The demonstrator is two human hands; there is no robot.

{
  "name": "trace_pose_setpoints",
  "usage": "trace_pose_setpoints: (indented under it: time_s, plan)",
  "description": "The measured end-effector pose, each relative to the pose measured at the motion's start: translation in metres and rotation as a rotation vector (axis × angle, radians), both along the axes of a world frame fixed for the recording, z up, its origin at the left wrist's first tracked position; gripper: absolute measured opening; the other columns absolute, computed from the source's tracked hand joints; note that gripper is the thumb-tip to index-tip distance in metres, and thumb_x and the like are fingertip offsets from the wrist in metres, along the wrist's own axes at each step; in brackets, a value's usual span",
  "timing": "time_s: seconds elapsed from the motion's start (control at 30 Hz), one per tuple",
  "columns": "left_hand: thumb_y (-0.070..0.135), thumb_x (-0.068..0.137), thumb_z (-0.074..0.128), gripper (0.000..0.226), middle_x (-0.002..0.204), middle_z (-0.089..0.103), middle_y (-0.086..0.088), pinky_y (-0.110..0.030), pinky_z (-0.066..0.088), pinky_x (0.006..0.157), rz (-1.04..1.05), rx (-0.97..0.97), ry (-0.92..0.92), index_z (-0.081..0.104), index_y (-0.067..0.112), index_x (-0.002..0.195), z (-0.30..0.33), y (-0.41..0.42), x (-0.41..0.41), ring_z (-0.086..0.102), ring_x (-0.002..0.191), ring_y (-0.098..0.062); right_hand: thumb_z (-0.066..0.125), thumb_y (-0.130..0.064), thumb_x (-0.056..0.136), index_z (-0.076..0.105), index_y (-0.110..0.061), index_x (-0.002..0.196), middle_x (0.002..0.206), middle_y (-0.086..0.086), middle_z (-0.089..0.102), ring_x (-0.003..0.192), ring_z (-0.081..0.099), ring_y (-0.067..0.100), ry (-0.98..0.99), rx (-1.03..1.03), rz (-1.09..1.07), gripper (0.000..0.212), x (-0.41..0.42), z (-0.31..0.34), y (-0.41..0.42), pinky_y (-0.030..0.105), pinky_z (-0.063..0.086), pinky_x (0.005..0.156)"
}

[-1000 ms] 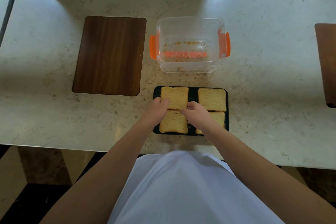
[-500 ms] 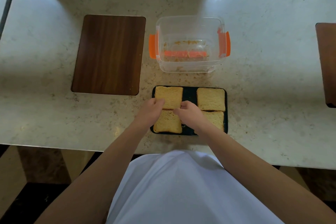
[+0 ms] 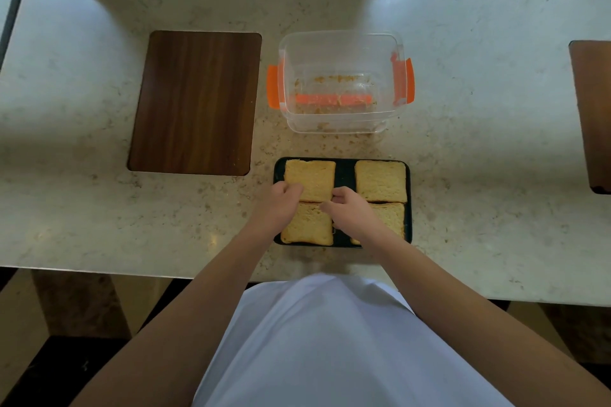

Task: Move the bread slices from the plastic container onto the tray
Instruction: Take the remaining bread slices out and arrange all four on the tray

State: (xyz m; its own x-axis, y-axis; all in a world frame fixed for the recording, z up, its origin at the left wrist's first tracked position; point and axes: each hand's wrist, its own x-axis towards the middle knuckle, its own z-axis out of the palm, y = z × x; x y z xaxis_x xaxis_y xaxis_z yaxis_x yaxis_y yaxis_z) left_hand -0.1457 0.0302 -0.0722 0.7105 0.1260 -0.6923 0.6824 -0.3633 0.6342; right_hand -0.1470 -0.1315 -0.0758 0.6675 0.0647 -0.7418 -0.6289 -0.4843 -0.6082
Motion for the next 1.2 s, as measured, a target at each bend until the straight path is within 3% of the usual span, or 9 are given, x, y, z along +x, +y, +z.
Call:
trace_pose_setpoints:
  time_s: [0.1, 0.23, 0.37, 0.43, 0.6, 0.73, 0.9, 1.03, 1.2]
  plan:
    - [0.042, 0.094, 0.046, 0.015, 0.082, 0.047, 0.013, -0.033, 0.041, 0.068, -0.041, 0.035, -0.025, 0.049, 0.035, 0.081, 0.001, 0.0, -0.001, 0.05, 0.08, -0.013, 0.06, -0.029, 0.094, 0.044, -0.014, 0.146, 0.098, -0.021, 0.054, 0.083, 0.056, 0.002, 0.002, 0.005, 0.004, 0.057, 0.001, 0.0, 0.0, 0.029, 0.054, 0.075]
    - [0.036, 0.095, 0.049, 0.052, 0.14, 0.048, -0.003, -0.04, 0.041, 0.1, -0.205, 0.267, -0.19, 0.043, 0.015, 0.143, 0.001, -0.005, -0.01, 0.046, 0.126, -0.021, 0.059, -0.032, 0.095, 0.043, -0.014, 0.148, 0.141, 0.002, 0.056, 0.118, 0.057, 0.016, -0.071, -0.053, 0.026, 0.058, 0.005, 0.004, -0.019, 0.039, 0.052, 0.097]
    - [0.037, 0.091, 0.051, 0.053, 0.141, 0.05, -0.004, -0.036, 0.047, 0.095, -0.21, 0.134, -0.237, 0.047, 0.017, 0.14, 0.01, -0.04, -0.006, 0.054, 0.115, -0.013, 0.058, -0.027, 0.093, 0.048, -0.015, 0.144, 0.142, 0.005, 0.056, 0.117, 0.056, 0.016, -0.272, -0.299, -0.048, 0.053, 0.008, 0.008, -0.062, 0.034, 0.048, 0.089]
    - [0.041, 0.09, 0.05, 0.057, 0.139, 0.053, 0.0, -0.02, 0.048, 0.073, -0.243, 0.066, -0.156, 0.045, 0.02, 0.143, 0.01, -0.061, 0.001, 0.057, 0.092, 0.007, 0.057, -0.027, 0.091, 0.049, -0.013, 0.143, 0.142, 0.007, 0.055, 0.119, 0.058, 0.021, -0.324, -0.452, -0.03, 0.054, 0.008, 0.008, -0.082, 0.034, 0.048, 0.087]
    - [0.041, 0.092, 0.05, 0.063, 0.082, 0.042, 0.028, -0.009, 0.032, 0.043, -0.267, 0.007, -0.034, 0.036, 0.02, 0.15, 0.006, -0.103, 0.01, 0.045, 0.048, 0.016, 0.056, -0.028, 0.091, 0.046, -0.01, 0.146, 0.144, 0.011, 0.052, 0.126, 0.053, 0.027, -0.231, -0.481, 0.015, 0.059, 0.007, 0.002, -0.098, 0.037, 0.045, 0.095]
    - [0.038, 0.092, 0.049, 0.064, 0.108, 0.056, 0.016, -0.02, 0.037, 0.052, -0.266, 0.028, -0.001, 0.034, 0.017, 0.151, 0.002, -0.113, 0.015, 0.044, 0.062, 0.006, 0.056, -0.029, 0.088, 0.046, -0.008, 0.144, 0.14, 0.014, 0.052, 0.123, 0.052, 0.029, -0.206, -0.448, -0.011, 0.061, 0.007, -0.001, -0.099, 0.041, 0.046, 0.097]
    - [0.035, 0.091, 0.052, 0.06, 0.09, 0.05, 0.017, -0.023, 0.042, 0.057, -0.232, 0.005, 0.029, 0.04, 0.018, 0.147, 0.003, -0.119, 0.016, 0.051, 0.069, 0.0, 0.058, -0.028, 0.086, 0.039, -0.007, 0.148, 0.143, 0.013, 0.05, 0.125, 0.052, 0.029, -0.169, -0.391, -0.053, 0.069, 0.008, 0.0, -0.099, 0.05, 0.049, 0.099]
    - [0.037, 0.089, 0.056, 0.058, 0.13, 0.056, -0.001, -0.03, 0.043, 0.076, -0.199, -0.029, 0.031, 0.045, 0.018, 0.143, 0.004, -0.117, 0.019, 0.055, 0.102, -0.013, 0.059, -0.028, 0.085, 0.04, -0.007, 0.146, 0.139, 0.012, 0.054, 0.121, 0.054, 0.027, -0.177, -0.372, -0.046, 0.067, 0.008, -0.001, -0.099, 0.047, 0.051, 0.097]
    - [0.04, 0.09, 0.057, 0.054, 0.132, 0.055, -0.002, -0.033, 0.043, 0.082, -0.172, -0.029, 0.025, 0.049, 0.018, 0.139, 0.003, -0.106, 0.021, 0.053, 0.109, -0.016, 0.059, -0.03, 0.086, 0.043, -0.009, 0.143, 0.134, 0.009, 0.056, 0.114, 0.056, 0.024, -0.176, -0.348, -0.02, 0.063, 0.011, -0.002, -0.094, 0.043, 0.052, 0.09]
